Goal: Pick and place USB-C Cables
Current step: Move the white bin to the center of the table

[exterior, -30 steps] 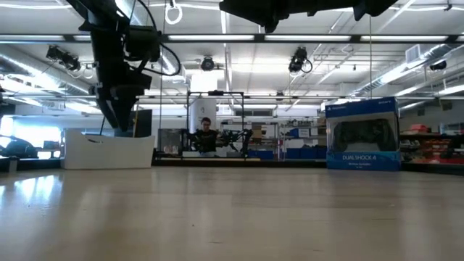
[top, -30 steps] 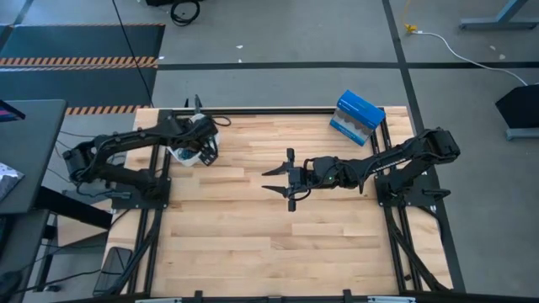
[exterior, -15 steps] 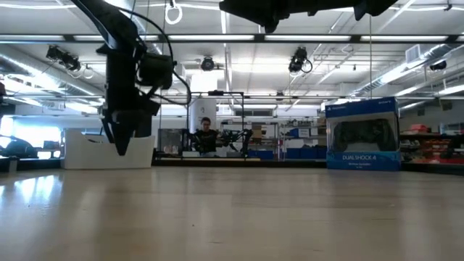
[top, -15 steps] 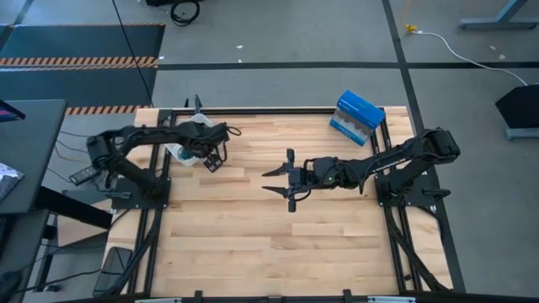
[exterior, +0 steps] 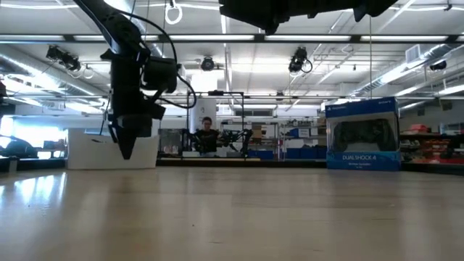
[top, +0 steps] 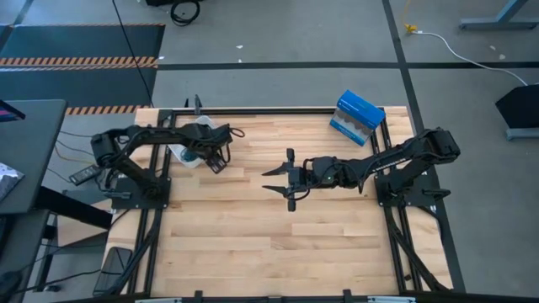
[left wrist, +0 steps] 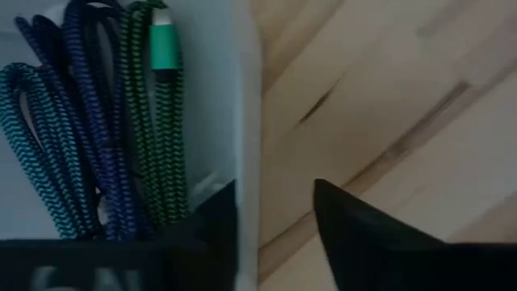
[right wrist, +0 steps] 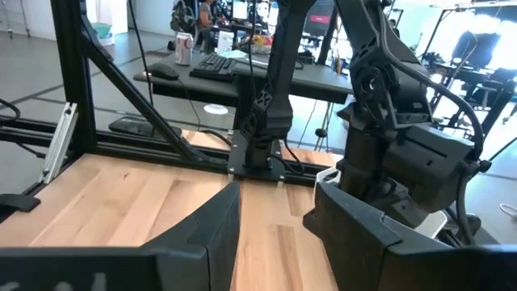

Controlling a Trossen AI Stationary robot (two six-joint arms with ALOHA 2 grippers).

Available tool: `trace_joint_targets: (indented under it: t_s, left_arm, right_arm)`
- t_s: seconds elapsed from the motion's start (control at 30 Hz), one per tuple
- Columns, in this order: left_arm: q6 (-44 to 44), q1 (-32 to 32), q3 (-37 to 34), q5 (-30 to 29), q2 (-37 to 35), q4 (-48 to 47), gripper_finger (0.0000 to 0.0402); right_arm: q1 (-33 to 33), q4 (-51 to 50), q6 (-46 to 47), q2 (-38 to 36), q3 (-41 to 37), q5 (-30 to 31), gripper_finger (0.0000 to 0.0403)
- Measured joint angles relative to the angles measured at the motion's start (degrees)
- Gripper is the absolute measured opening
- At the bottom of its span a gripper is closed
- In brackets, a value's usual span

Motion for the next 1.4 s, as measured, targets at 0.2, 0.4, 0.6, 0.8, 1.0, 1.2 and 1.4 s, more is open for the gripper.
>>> trace_joint_targets:
  t_s: [0.2, 0.4, 0.6, 0.8, 1.0, 1.2, 1.4]
  left_arm:
    - [-2.0, -2.9, 0.0, 0.1, 0.0, 1.5, 0.0046]
    - [-2.5, -7.9, 0.0, 1.2, 0.0, 5.3, 0.0014]
    - [-2.5, -14.1, 0.0, 6.8, 0.0, 13.7, 0.0007]
    - [-2.1, -21.3, 1.3, 8.0, 0.0, 19.1, 0.0006]
    - [-0.8, -27.8, 6.5, 8.2, 0.1, 18.5, 0.0006]
    - [0.4, -31.8, 14.7, 8.1, 5.7, 16.1, 0.0006]
    - [2.1, -32.8, 24.3, 7.9, 16.3, 9.4, 0.0005]
  right_arm:
    - [1.0, -8.5, -2.5, -4.0, 0.0, 5.0, 0.0168]
    - [3.2, -18.2, -0.7, -13.5, 0.0, 10.4, 0.0168]
    - [4.1, -24.3, 2.3, -19.3, 0.0, 10.5, 0.0168]
    - [4.1, -28.9, 4.1, -20.1, 0.0, 10.6, 0.0168]
    - [4.1, -32.7, 5.1, -19.8, 0.0, 10.6, 0.0168]
    - [4.1, -33.3, 5.6, -19.9, 0.0, 10.6, 0.0168]
    - [4.2, -35.5, 7.2, -19.9, 0.0, 10.6, 0.0168]
